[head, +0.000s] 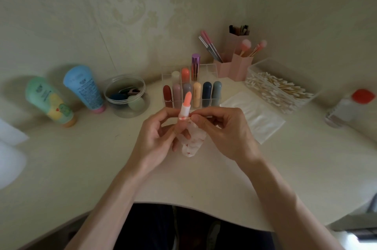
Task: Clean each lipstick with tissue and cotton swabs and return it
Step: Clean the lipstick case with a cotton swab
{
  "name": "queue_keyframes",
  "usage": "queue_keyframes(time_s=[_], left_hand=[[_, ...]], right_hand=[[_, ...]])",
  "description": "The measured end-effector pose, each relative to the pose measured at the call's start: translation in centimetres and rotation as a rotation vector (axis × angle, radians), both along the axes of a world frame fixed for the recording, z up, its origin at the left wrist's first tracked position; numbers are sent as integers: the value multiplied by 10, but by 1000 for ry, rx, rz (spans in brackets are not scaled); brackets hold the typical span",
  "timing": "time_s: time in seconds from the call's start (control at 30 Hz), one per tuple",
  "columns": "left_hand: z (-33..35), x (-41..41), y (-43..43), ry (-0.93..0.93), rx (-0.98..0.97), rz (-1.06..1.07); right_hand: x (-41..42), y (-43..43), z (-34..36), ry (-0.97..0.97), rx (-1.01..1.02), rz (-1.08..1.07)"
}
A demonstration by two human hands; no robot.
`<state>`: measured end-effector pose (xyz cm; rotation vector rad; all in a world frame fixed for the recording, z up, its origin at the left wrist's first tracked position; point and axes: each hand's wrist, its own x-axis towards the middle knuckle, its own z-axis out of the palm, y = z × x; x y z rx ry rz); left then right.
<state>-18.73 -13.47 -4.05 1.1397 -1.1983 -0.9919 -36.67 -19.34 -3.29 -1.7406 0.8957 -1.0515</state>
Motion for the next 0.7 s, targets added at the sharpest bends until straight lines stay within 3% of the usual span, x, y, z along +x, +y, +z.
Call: queue_keyframes(time_s=[0.33, 0.7], left_hand=[[0, 0, 1, -44, -21, -103], [1, 0, 0, 44, -25, 145]], right_hand=[[3, 1, -2, -18, -24, -37], [7, 2, -6, -21, -68, -36]])
